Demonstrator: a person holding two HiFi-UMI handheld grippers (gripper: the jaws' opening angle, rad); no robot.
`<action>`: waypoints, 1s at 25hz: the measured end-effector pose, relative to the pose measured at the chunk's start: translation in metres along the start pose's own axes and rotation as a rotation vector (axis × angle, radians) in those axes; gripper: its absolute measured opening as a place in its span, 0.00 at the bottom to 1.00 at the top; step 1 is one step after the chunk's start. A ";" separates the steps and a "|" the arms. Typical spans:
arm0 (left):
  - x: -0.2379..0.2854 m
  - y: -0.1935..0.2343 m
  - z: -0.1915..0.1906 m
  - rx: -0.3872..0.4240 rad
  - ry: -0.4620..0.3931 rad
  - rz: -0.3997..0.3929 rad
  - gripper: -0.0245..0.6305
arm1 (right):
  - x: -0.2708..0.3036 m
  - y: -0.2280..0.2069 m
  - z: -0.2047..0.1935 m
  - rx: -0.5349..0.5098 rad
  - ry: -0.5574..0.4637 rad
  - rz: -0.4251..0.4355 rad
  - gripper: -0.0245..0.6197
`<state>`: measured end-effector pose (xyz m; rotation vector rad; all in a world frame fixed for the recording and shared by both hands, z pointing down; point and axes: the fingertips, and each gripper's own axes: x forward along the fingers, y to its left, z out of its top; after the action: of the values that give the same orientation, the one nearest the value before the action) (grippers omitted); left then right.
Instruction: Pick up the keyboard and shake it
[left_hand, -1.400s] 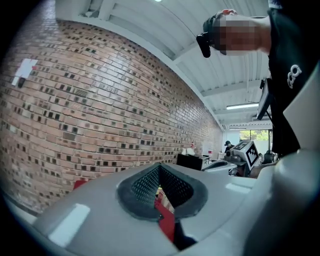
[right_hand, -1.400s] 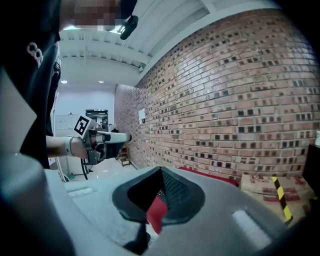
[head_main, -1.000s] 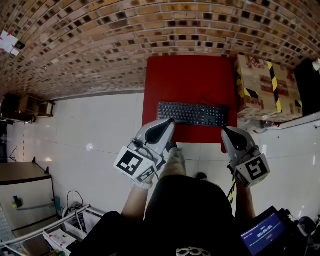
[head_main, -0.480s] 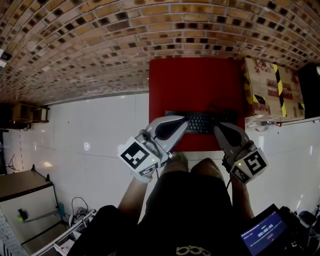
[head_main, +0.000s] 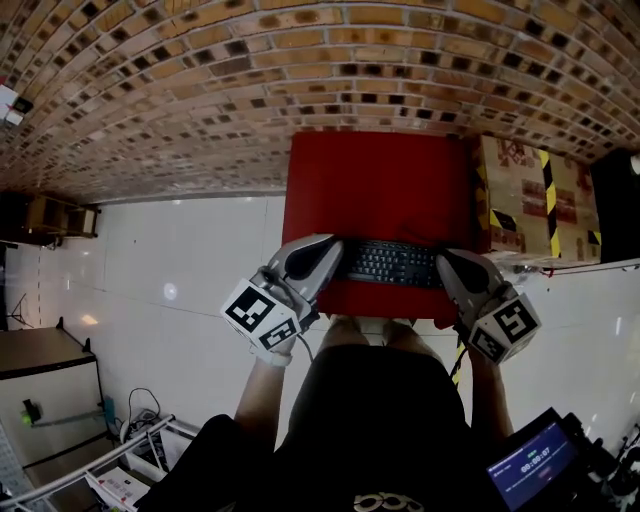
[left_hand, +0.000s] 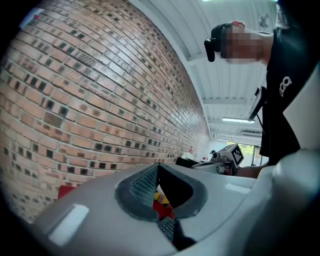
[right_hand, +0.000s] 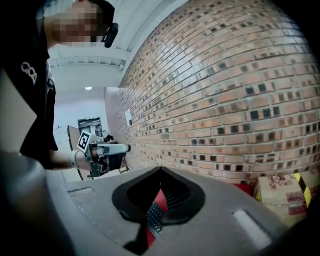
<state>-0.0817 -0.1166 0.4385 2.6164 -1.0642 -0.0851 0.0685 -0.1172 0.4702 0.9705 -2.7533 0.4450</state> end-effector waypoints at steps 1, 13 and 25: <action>0.002 0.000 -0.002 -0.003 -0.006 0.025 0.04 | -0.006 -0.010 -0.006 0.005 0.018 0.003 0.02; 0.007 0.033 -0.082 -0.093 0.134 0.176 0.22 | -0.032 -0.089 -0.111 0.153 0.271 -0.081 0.02; -0.033 0.137 -0.256 -0.310 0.503 0.271 0.39 | 0.006 -0.078 -0.175 0.268 0.468 -0.074 0.07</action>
<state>-0.1533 -0.1181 0.7213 2.0400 -1.0982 0.4132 0.1272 -0.1185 0.6530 0.8823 -2.2680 0.9160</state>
